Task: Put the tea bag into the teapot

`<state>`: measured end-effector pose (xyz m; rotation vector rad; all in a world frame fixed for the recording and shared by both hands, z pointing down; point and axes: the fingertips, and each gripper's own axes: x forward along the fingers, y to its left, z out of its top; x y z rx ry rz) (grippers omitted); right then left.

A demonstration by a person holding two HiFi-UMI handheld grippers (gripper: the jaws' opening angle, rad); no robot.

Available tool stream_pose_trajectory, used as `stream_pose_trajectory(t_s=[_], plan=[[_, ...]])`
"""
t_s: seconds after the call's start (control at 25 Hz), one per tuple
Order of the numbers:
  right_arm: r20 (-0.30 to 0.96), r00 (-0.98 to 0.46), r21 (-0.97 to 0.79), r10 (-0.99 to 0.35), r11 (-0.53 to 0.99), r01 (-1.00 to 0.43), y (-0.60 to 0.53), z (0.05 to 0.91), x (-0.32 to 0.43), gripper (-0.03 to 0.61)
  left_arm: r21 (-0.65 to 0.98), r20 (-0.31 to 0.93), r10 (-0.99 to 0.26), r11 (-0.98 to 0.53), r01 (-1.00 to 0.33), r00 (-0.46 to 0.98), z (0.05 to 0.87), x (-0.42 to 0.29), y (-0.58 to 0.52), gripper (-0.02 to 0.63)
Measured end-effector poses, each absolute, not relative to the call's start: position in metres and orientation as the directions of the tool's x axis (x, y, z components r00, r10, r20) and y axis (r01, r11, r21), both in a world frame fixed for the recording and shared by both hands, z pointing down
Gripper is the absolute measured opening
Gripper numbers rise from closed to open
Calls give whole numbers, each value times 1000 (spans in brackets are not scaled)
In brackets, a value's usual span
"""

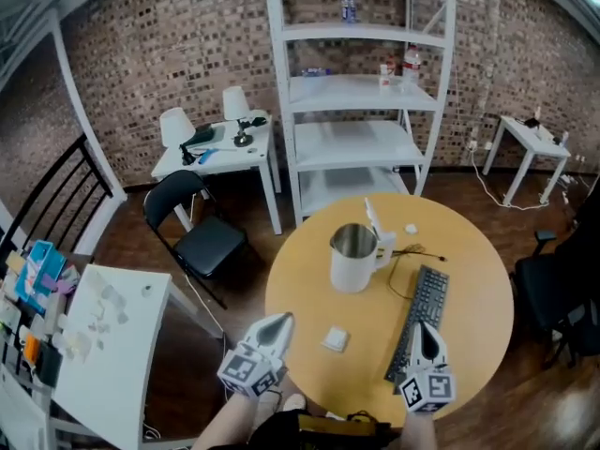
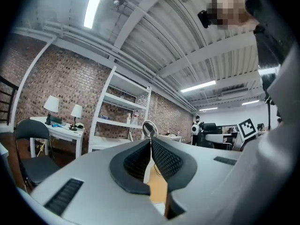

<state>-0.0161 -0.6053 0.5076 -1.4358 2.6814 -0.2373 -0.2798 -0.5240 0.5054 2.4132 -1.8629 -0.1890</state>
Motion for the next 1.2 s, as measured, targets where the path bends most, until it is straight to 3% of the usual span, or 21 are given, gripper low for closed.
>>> stream_pose_trajectory(t_s=[0.32, 0.8, 1.0, 1.12, 1.2], plan=[[15, -534, -141, -845, 527, -838, -619, 509, -23, 6, 159, 18, -945, -319, -934, 326, 526, -282, -571, 0], [135, -493, -216, -860, 460, -862, -614, 585, -29, 6, 152, 284, -848, -421, -894, 447, 619, -253, -609, 0], [208, -461, -257, -863, 407, -877, -595, 617, -18, 6, 203, 439, -762, -432, -879, 476, 688, -231, -607, 154], [238, -450, -266, -861, 388, -883, -584, 630, -13, 6, 268, 501, -725, -388, -882, 472, 723, -218, -608, 304], [251, -440, -268, -862, 374, -888, -577, 634, -9, 6, 289, 552, -702, -345, -893, 449, 745, -211, -609, 328]])
